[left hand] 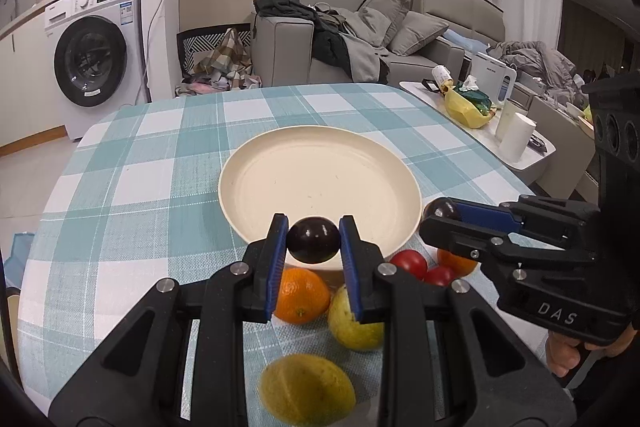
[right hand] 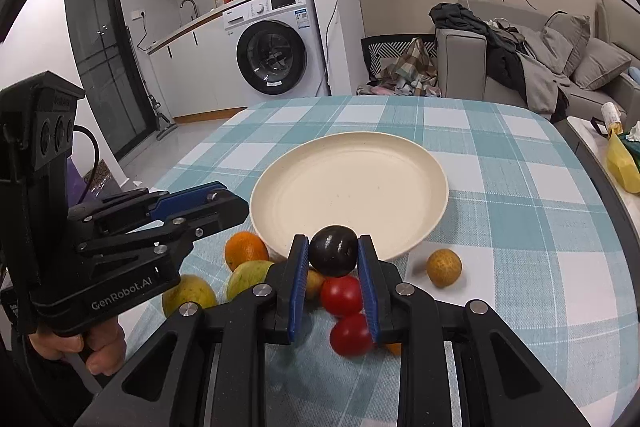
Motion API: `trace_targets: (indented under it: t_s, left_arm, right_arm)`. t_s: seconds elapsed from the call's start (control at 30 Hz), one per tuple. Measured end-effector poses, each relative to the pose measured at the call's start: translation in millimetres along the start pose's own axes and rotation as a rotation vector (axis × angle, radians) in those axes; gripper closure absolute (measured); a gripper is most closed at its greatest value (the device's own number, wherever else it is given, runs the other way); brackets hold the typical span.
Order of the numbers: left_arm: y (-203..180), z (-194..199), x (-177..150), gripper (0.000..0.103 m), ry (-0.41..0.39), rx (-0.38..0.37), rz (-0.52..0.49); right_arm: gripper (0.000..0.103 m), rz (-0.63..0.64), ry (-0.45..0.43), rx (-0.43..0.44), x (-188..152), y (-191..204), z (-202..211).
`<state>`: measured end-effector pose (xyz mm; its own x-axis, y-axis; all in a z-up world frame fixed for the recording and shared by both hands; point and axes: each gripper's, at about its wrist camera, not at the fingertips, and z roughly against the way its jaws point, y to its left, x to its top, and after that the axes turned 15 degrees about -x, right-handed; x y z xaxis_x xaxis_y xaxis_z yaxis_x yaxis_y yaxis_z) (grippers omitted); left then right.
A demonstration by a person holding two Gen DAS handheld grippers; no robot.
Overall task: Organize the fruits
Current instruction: 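Lift the plum with the left gripper while the right gripper grasps the other dark plum, then carry both plums over the cream plate and open both grippers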
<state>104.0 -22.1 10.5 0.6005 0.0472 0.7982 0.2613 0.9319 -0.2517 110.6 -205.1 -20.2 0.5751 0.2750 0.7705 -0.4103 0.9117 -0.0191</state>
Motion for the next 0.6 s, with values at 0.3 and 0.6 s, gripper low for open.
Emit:
trace_targets:
  t_s: [0.3, 0.6]
  left_arm:
    - [2.4, -26.6, 5.3, 0.08, 0.033, 0.022, -0.011]
    - [10.6, -45.3, 6.4, 0.08, 0.067, 0.025, 0.01]
  right_arm:
    - [0.078, -0.022, 0.006, -0.021, 9.8, -4.8, -21.7]
    - [0.078, -0.038, 0.033, -0.028, 11.6, -9.4, -37.4]
